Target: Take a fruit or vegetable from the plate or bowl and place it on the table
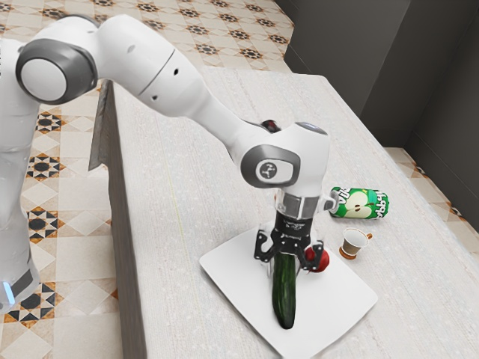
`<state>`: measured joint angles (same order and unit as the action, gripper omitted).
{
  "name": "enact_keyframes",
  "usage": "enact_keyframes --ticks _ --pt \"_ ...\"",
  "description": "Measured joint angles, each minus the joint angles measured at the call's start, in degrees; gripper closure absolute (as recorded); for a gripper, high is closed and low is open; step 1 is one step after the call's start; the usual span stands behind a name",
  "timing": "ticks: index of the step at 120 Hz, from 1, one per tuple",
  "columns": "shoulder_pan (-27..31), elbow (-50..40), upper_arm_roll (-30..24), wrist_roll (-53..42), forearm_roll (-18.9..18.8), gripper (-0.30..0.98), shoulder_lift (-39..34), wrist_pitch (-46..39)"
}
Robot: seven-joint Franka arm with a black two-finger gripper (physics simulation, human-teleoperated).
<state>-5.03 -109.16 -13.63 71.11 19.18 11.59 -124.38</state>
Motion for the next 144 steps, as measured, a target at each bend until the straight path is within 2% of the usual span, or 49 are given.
enact_keyframes --ticks 17,28,36,50,66,84,91,100,111,118,126,137,144 --pt "-0.1 0.5 0.0 0.5 -0.2 0.44 -1.4 -0.4" --pt "-0.1 1.1 0.0 0.8 -1.3 0.45 -2.6 -0.5" --pt "-1.3 8.0 -0.1 1.2 -4.3 0.45 -1.5 -0.5" --pt "-5.0 25.7 -0.2 1.6 -10.4 0.44 7.9 -0.5" --pt "-7.8 44.5 -0.5 0.7 -13.4 0.45 22.0 -1.7" --pt "-10.3 49.5 -1.9 -0.6 -14.5 0.45 27.3 -5.7" --pt "-10.7 49.3 -2.0 -1.1 -13.2 0.30 27.4 -7.0" --pt "-11.2 48.9 -2.0 -1.8 -11.7 0.18 27.1 -8.1" --pt "-12.2 43.7 -0.6 -2.4 -10.1 0.10 22.9 -9.1" --pt "-12.6 30.8 2.6 -2.0 -7.7 0.06 13.2 -9.9" --pt "-9.5 15.0 4.0 0.4 -6.1 0.04 -1.0 -9.6" --pt "-2.2 8.4 4.3 7.7 -7.9 0.02 -17.4 0.6" --pt "0.7 7.4 4.4 12.4 -9.2 0.02 -22.7 7.6"
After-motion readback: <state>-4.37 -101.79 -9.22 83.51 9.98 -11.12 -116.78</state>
